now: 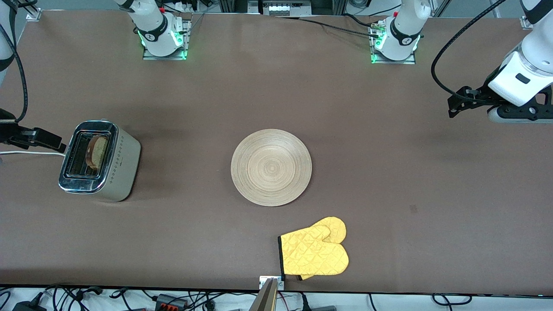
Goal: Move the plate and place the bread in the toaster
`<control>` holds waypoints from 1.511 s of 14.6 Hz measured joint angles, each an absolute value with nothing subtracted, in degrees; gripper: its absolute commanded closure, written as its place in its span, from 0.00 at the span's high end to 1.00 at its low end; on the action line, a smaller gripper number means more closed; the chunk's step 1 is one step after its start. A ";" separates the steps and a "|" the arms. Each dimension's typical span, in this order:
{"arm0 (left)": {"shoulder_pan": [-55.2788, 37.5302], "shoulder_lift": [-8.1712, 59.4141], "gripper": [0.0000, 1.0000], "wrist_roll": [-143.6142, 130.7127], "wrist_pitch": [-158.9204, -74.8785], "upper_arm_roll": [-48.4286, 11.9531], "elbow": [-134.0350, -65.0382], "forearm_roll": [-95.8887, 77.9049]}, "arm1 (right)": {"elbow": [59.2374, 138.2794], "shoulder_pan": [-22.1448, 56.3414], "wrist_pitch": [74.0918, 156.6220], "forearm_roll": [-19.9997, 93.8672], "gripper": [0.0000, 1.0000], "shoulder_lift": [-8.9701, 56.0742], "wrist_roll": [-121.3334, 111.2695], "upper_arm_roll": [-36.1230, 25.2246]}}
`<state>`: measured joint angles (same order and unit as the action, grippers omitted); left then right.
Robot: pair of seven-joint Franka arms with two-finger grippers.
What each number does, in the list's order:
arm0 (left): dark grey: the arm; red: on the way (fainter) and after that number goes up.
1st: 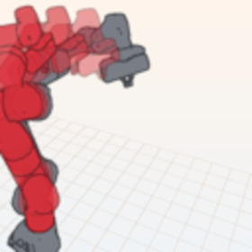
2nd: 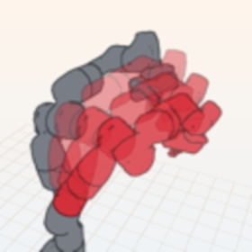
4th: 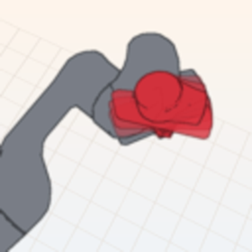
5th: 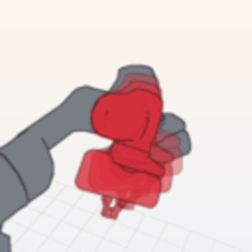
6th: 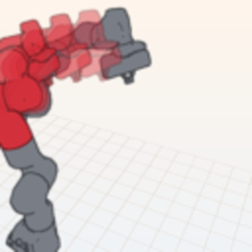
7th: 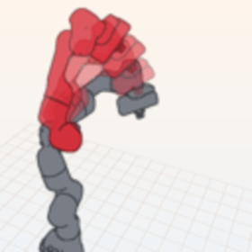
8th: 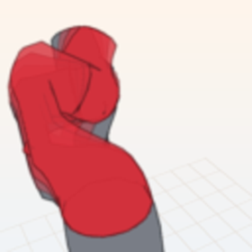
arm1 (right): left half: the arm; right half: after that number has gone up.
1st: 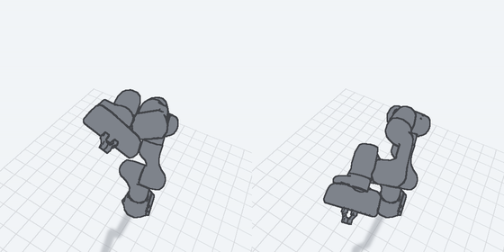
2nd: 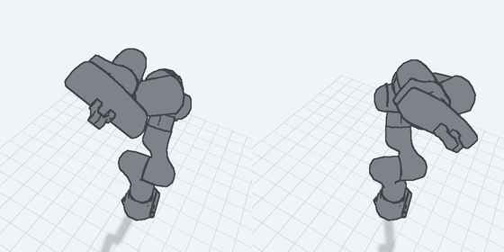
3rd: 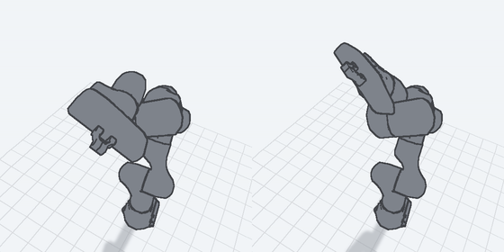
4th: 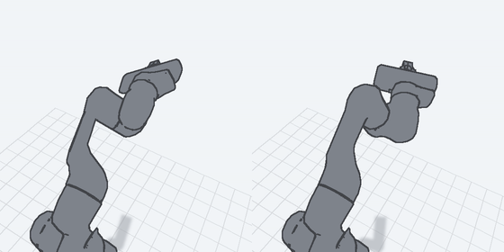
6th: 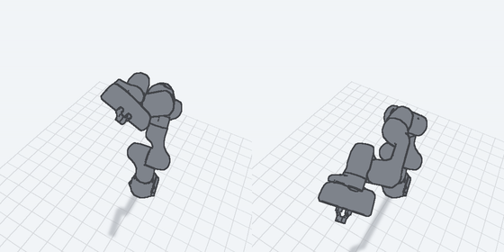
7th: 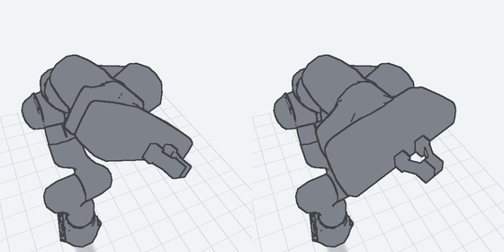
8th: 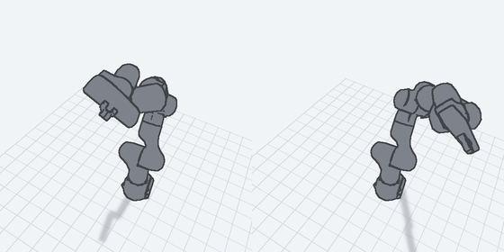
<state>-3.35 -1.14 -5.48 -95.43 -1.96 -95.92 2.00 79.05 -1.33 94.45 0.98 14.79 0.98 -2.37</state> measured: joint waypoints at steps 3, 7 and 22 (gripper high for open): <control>-3.30 -1.14 1.00 -5.48 -95.41 -1.93 -95.92 2.00 | 85.74 -1.41 96.05 0.07 1.00 10.49 -1.49 -2.35; -3.29 -1.14 1.00 -5.48 -95.40 -1.93 -95.92 2.00 | 93.67 -1.41 96.46 -0.24 1.00 3.85 -0.95 -2.07; -3.28 -1.14 1.00 -5.48 -95.39 -1.93 -95.89 2.00 | 99.61 -1.73 98.13 -0.34 1.00 -1.60 -1.12 -1.54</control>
